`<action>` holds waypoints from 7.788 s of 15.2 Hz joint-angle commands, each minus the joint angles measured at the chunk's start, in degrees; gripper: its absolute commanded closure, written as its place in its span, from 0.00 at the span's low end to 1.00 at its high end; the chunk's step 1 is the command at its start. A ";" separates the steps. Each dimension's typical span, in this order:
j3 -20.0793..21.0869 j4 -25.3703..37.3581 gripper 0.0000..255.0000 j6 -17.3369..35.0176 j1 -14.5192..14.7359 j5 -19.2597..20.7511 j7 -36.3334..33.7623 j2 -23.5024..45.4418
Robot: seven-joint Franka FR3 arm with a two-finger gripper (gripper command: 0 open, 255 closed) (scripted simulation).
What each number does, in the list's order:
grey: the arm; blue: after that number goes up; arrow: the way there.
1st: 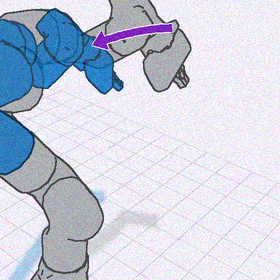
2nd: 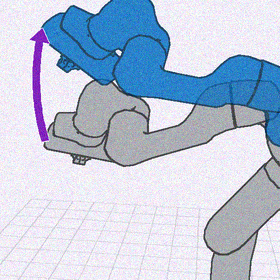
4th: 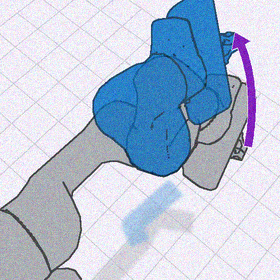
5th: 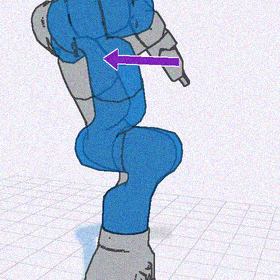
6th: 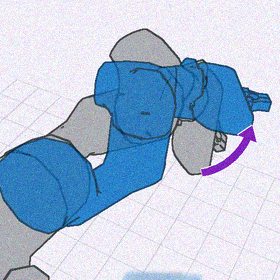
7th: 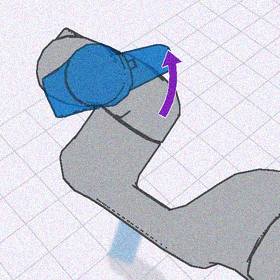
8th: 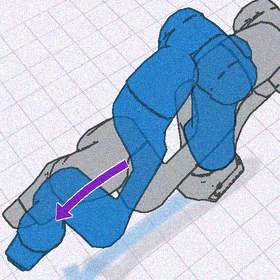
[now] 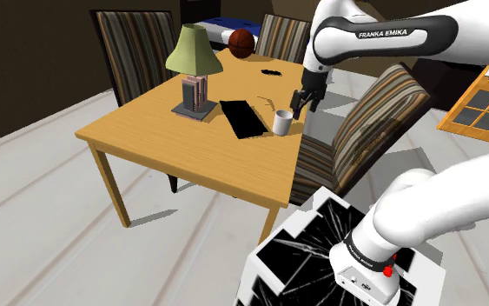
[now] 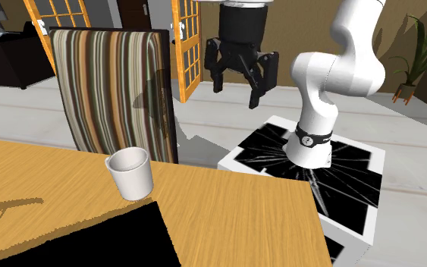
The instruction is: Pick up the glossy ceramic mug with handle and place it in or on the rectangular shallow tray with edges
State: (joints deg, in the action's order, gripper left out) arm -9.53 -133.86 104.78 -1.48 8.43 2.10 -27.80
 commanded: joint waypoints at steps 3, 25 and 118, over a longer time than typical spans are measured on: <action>-2.33 2.09 0.00 6.29 -0.45 -0.19 1.65 7.27; -7.38 20.05 0.00 25.17 -3.98 -10.68 11.91 41.71; -2.88 78.90 0.00 -6.18 -1.09 -14.01 1.11 69.75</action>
State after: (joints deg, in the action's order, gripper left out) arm -12.39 -56.03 100.27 -2.66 -5.66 3.38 42.43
